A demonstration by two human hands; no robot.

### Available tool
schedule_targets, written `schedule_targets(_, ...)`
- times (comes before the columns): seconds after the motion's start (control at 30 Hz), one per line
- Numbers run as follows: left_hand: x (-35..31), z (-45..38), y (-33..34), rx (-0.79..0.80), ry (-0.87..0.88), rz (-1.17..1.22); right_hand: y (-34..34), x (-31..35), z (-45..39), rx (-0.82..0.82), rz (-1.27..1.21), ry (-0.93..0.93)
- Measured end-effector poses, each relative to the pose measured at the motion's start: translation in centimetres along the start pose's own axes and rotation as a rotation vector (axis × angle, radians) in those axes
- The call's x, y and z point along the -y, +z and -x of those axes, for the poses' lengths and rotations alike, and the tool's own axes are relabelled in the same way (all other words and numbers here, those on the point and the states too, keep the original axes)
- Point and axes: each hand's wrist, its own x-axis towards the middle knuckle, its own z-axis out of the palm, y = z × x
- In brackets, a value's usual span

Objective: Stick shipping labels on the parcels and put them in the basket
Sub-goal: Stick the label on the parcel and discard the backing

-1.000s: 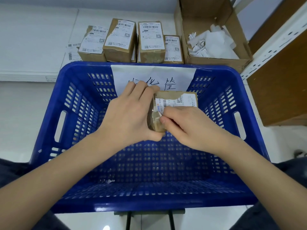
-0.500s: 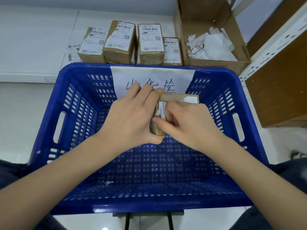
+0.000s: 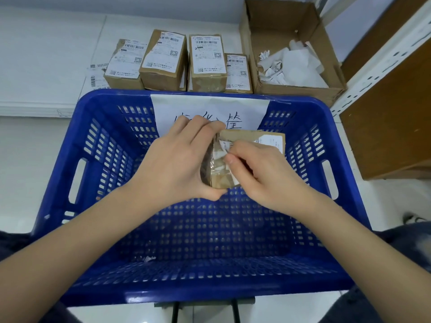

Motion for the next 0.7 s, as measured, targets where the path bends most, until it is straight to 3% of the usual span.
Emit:
schedule_targets(0.2, 0.9, -0.2, -1.0, -0.036, -0.053, 0.106, -1.3, 0.5, 0.3, -0.113, -0.171, 0.082)
schedule_targets(0.4, 0.5, -0.4, -1.2, -0.002, -0.035, -0.026, -1.7, 0.4, 0.1, 0.016, -0.067, 0.236)
schedule_targets(0.5, 0.5, -0.4, -1.2, 0.015, -0.036, -0.059, -1.5, 0.9, 0.2, 0.028, -0.140, 0.279)
schedule_targets(0.7, -0.1, -0.4, -1.0, 0.023, -0.076, -0.062, -0.8, 1.5, 0.0, -0.067, 0.077, 0.237)
